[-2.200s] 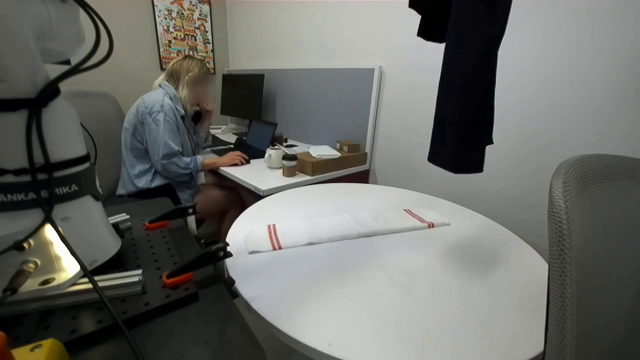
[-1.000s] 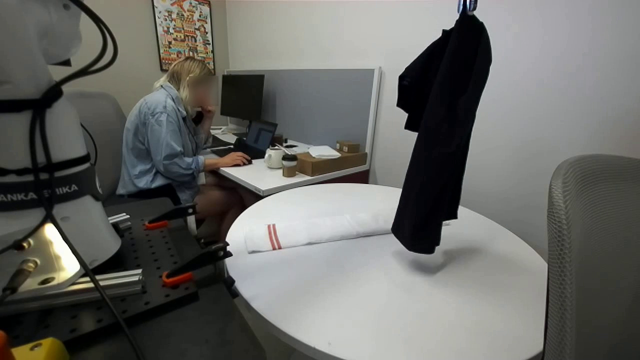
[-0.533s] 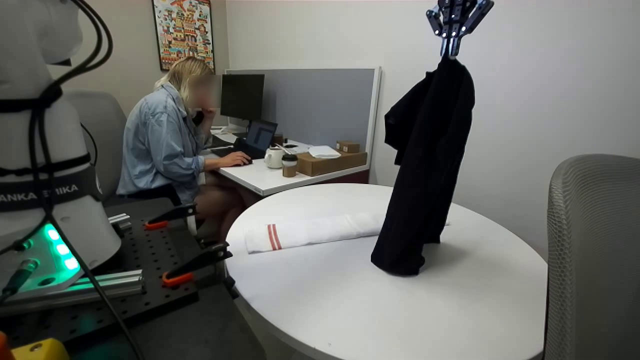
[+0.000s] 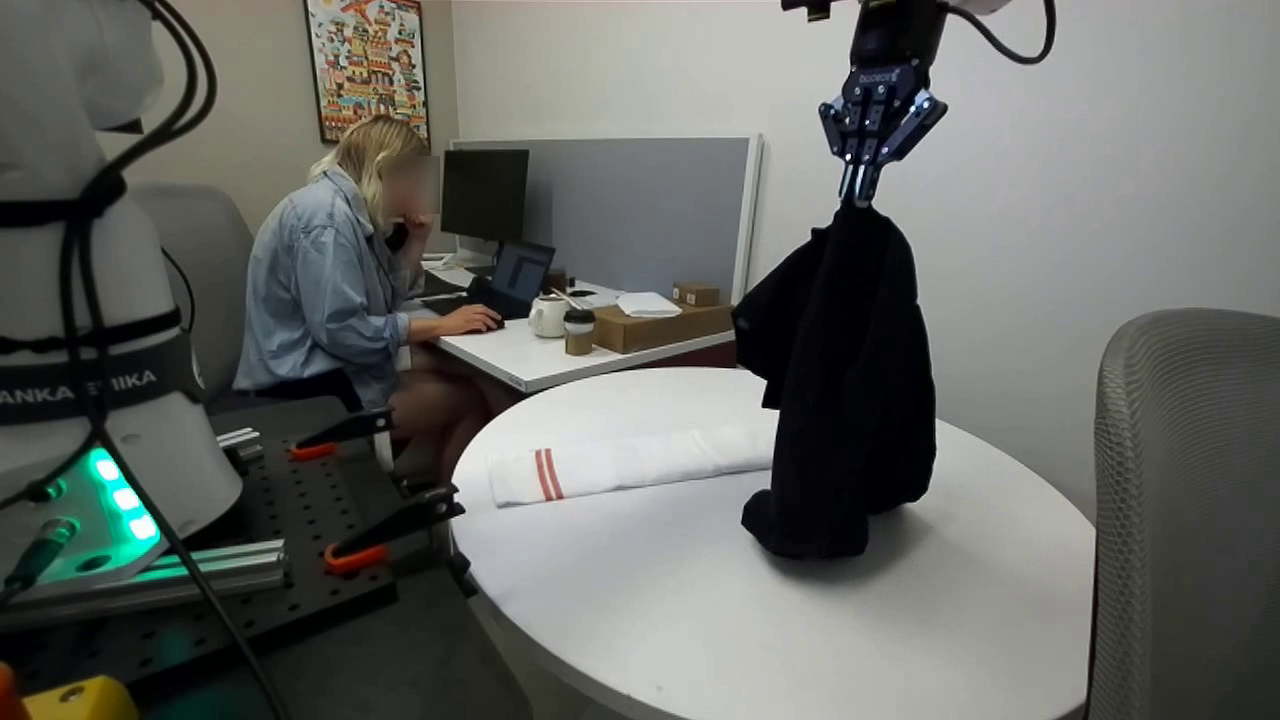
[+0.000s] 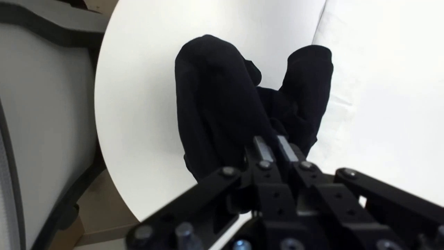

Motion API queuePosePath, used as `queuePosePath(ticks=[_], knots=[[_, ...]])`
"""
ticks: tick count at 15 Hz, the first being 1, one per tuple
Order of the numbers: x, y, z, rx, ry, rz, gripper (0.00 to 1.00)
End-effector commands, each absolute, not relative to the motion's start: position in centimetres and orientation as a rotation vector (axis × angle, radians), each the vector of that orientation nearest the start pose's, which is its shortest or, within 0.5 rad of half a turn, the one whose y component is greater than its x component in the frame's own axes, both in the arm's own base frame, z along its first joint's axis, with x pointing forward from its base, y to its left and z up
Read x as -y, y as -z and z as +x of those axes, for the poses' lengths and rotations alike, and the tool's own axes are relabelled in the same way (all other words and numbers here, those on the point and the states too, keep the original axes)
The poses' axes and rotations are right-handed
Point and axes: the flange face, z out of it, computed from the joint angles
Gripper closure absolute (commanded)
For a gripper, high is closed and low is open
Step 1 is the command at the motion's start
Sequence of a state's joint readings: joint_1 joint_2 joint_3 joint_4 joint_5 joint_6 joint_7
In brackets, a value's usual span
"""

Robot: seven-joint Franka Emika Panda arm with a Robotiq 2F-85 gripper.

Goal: Remove the black t-shirt from the backrest of the chair and put it on the round table

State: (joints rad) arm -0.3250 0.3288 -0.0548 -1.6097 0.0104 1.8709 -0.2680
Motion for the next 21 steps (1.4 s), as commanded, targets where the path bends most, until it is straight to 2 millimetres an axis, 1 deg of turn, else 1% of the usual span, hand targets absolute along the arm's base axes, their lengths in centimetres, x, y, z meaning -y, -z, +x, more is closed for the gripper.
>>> queuePosePath(ticks=[1, 4, 7, 12, 15, 17, 19, 21], knots=[[24.9, -42.0, 57.8, -0.238, -0.109, -3.084, 0.92], [25.4, -39.9, 56.7, -0.258, -0.176, -3.074, 0.92], [25.0, -37.7, 55.9, -0.26, -0.245, -3.071, 0.92], [23.7, -33.9, 54.1, -0.23, -0.386, -3.047, 0.92], [23.0, -31.6, 53.6, -0.215, -0.474, -3.055, 0.92], [22.5, -30.5, 53.7, -0.197, -0.517, -3.076, 0.92], [21.9, -29.6, 54.4, -0.162, -0.507, -3.117, 0.92], [21.6, -28.6, 55.8, -0.131, -0.477, -3.178, 0.92]])
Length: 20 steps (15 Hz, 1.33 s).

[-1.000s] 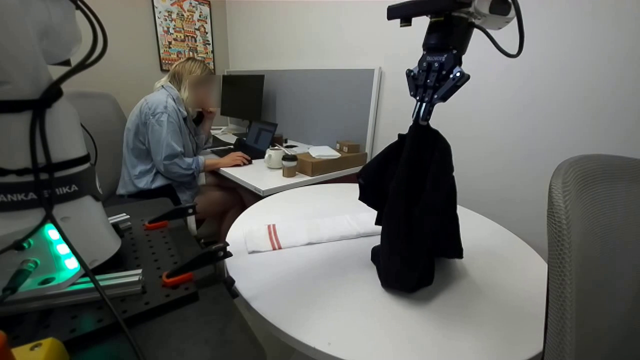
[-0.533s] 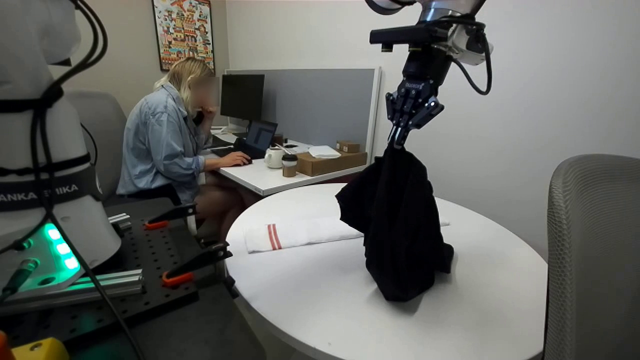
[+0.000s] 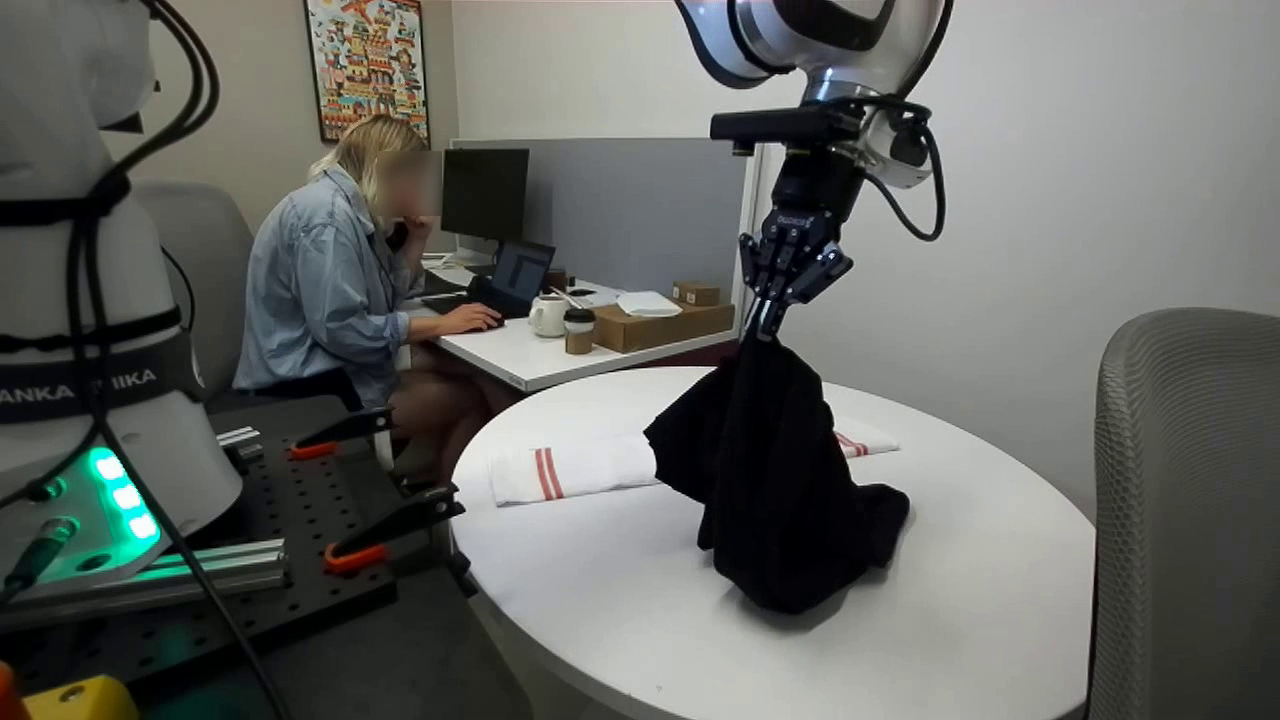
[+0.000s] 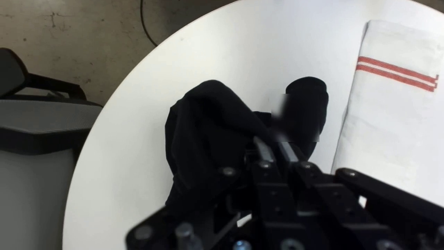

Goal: Remove the black t-shirt from the backrest of the chair and put it on the round table

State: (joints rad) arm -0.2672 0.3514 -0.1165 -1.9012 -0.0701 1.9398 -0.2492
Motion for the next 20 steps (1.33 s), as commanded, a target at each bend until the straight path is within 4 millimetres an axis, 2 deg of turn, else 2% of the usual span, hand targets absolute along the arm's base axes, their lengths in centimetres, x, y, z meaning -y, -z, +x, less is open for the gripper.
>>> queuePosePath(ticks=[1, 6, 9, 15, 20], knots=[[21.4, -28.1, 56.4, -0.106, -0.46, -3.196, 0.92], [20.4, -24.6, 60.5, -0.036, -0.286, -3.3, 0.92], [20.2, -22.9, 62.2, -0.025, -0.226, -3.314, 0.92], [21.6, -21.8, 64.4, -0.049, -0.142, -3.325, 0.92], [21.4, -20.7, 65.6, -0.017, -0.126, -3.346, 0.92]])
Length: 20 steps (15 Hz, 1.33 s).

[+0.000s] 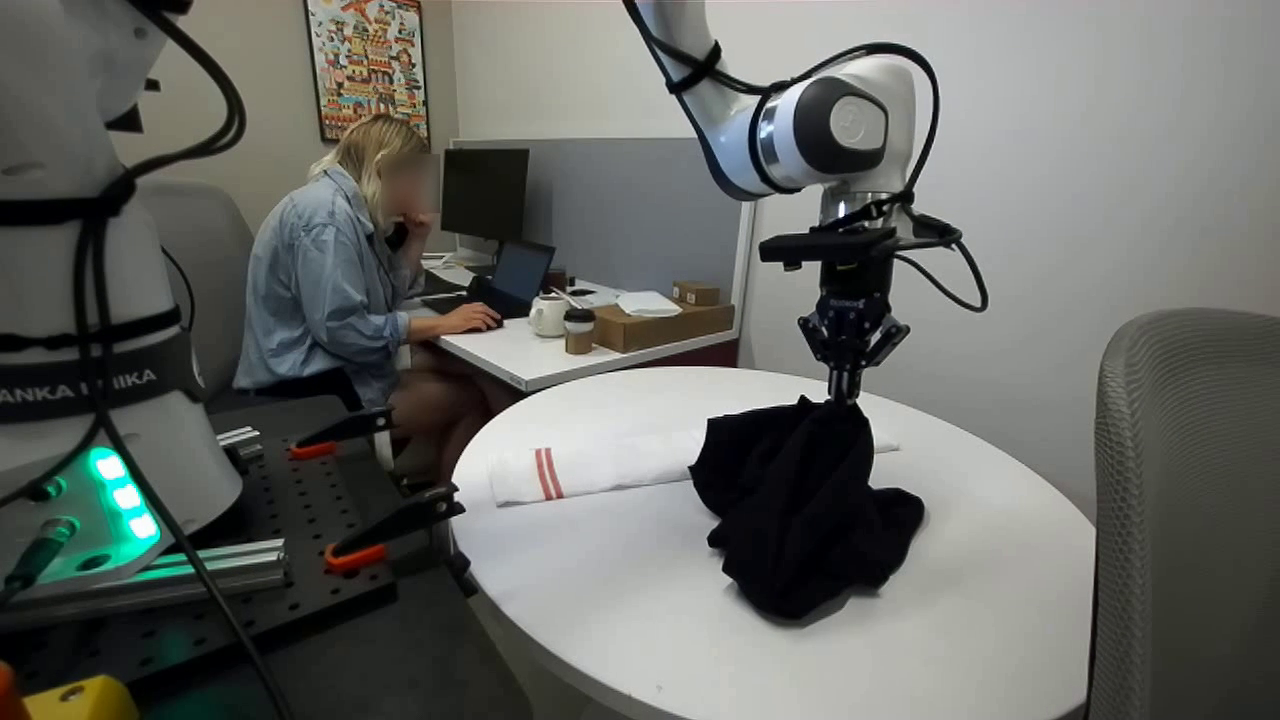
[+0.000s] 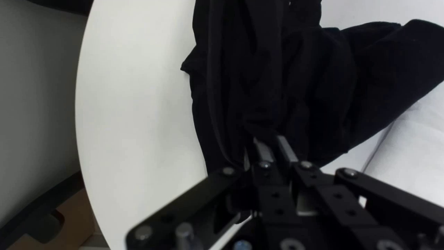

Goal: Remove the black t-shirt from the backrest of the chair and put it on the round table

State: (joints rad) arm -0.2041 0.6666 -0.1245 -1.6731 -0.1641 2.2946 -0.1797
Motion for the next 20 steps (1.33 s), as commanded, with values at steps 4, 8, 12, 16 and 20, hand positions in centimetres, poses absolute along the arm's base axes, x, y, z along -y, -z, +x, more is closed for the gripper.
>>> queuePosePath(ticks=[4, 8, 12, 16, 20], knots=[[21.6, -19.7, 66.0, -0.012, -0.152, -3.336, 0.66], [21.8, -20.4, 66.3, -0.023, -0.127, -3.319, 0.52], [21.7, -22.5, 66.5, -0.04, -0.082, -3.302, 0.22], [21.7, -25.5, 66.5, -0.085, -0.016, -3.27, 0.0], [20.8, -29.9, 65.5, -0.158, 0.025, -3.215, 0.0]])
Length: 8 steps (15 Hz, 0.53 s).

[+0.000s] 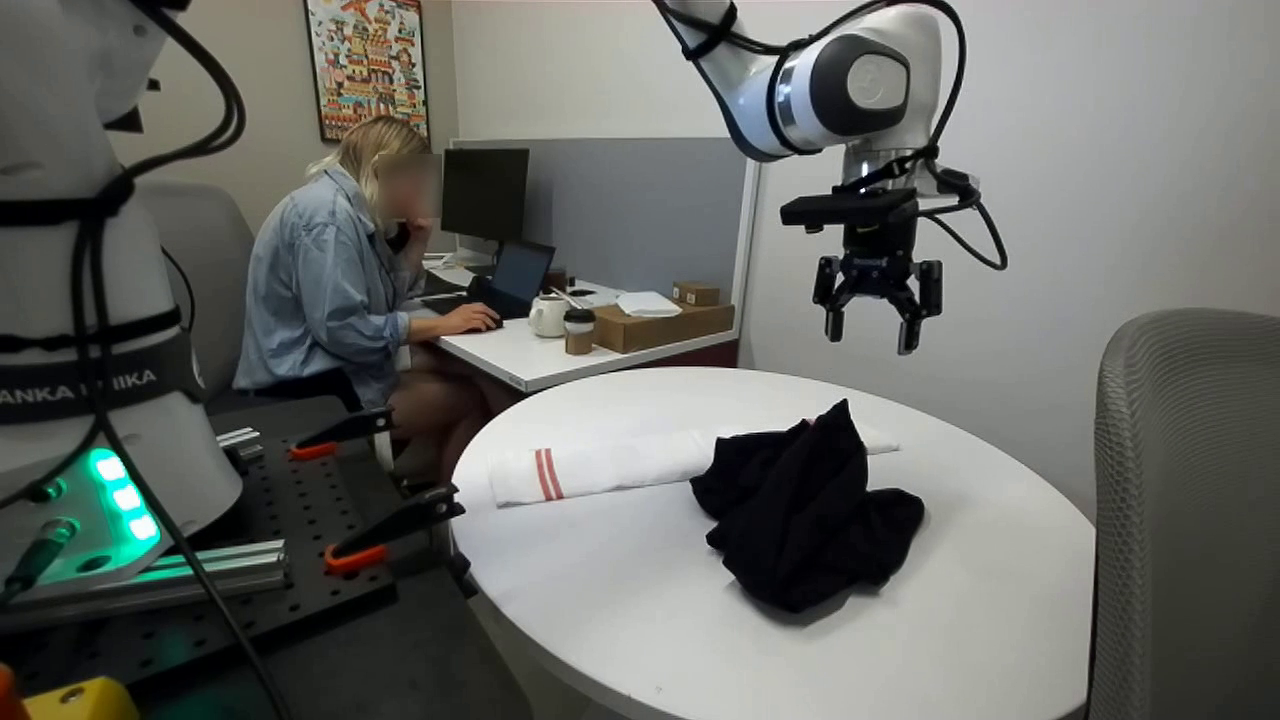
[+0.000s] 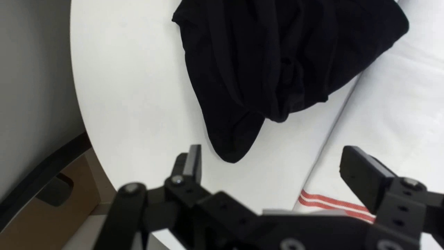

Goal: Remove the black t-shirt from the backrest of the chair and put it on the round table

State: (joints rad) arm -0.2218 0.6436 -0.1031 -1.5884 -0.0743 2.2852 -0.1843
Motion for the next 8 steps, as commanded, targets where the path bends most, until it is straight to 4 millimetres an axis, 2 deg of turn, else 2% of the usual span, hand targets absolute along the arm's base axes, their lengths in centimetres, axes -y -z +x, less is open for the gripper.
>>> queuePosePath(ticks=[1, 5, 8], knots=[[20.5, -31.1, 65.2, -0.186, 0.024, -3.205, 0.0], [18.5, -35.4, 63.3, -0.266, 0.041, -3.168, 0.0], [15.6, -37.6, 61.4, -0.215, 0.039, -3.159, 0.0]])
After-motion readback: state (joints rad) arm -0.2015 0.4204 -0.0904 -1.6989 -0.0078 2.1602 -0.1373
